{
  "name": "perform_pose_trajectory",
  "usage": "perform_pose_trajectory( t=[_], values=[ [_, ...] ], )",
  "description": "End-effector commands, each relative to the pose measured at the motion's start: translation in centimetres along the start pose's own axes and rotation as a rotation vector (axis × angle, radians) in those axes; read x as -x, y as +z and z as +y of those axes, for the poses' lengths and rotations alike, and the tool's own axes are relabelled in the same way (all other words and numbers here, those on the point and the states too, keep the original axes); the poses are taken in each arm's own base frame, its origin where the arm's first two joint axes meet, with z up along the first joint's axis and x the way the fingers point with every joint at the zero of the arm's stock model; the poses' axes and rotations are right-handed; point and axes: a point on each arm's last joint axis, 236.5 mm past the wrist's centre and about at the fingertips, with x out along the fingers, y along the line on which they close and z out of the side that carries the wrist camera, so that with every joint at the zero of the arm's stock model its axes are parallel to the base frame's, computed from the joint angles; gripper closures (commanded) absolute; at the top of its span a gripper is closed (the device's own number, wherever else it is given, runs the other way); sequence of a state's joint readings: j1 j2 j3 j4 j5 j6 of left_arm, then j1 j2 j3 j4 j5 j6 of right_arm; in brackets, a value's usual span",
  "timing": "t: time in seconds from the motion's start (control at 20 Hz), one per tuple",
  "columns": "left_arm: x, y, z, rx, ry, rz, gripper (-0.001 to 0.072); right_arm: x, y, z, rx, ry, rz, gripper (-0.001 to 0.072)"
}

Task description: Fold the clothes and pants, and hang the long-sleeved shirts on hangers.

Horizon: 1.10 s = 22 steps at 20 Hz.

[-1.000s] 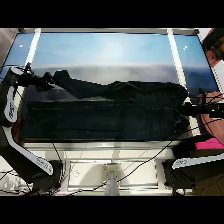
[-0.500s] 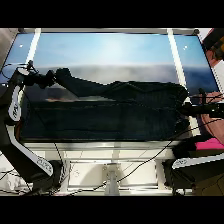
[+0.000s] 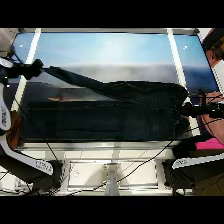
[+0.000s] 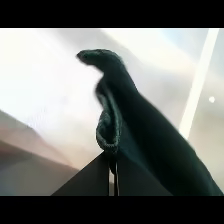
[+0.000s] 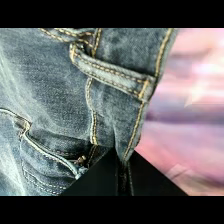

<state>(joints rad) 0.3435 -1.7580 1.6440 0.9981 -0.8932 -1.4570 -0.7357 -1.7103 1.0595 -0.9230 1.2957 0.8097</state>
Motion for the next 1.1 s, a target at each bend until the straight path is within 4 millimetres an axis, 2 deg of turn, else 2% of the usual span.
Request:
perform_pose_trajectory(
  t=[0.0, 0.15, 0.35, 0.7, 0.85, 0.95, 1.05],
  values=[
    [5.7, 2.6, -1.5, -0.051, 0.003, -0.085, 0.0667, 0.1, -0.3, 0.7, -0.022, 0.028, 0.013, 0.0678],
    [8.0, 3.2, -1.2, -0.047, 0.010, -0.101, 0.0667, 0.1, 0.4, 1.4, -0.049, 0.057, -0.016, 0.0677],
    [8.8, 2.6, 0.0, 0.026, 0.017, -0.067, 0.0667, 0.2, 1.1, 2.1, -0.060, 0.089, -0.045, 0.0677],
    [12.2, 3.9, -1.9, -0.013, 0.005, -0.137, 0.0666, 0.2, 1.2, 2.1, -0.061, 0.088, -0.047, 0.0677],
    [11.6, 3.9, -1.7, -0.011, 0.006, -0.137, 0.0666, 0.2, 1.2, 2.1, -0.061, 0.088, -0.047, 0.0678],
    [10.1, 5.9, -0.8, 0.001, 0.019, -0.215, 0.0665, 0.2, 1.2, 2.1, -0.061, 0.086, -0.049, 0.0678],
    [7.5, 7.6, 0.4, 0.022, 0.029, -0.290, 0.0664, 0.2, 1.3, 2.0, -0.061, 0.082, -0.053, 0.0678]
  ],
)
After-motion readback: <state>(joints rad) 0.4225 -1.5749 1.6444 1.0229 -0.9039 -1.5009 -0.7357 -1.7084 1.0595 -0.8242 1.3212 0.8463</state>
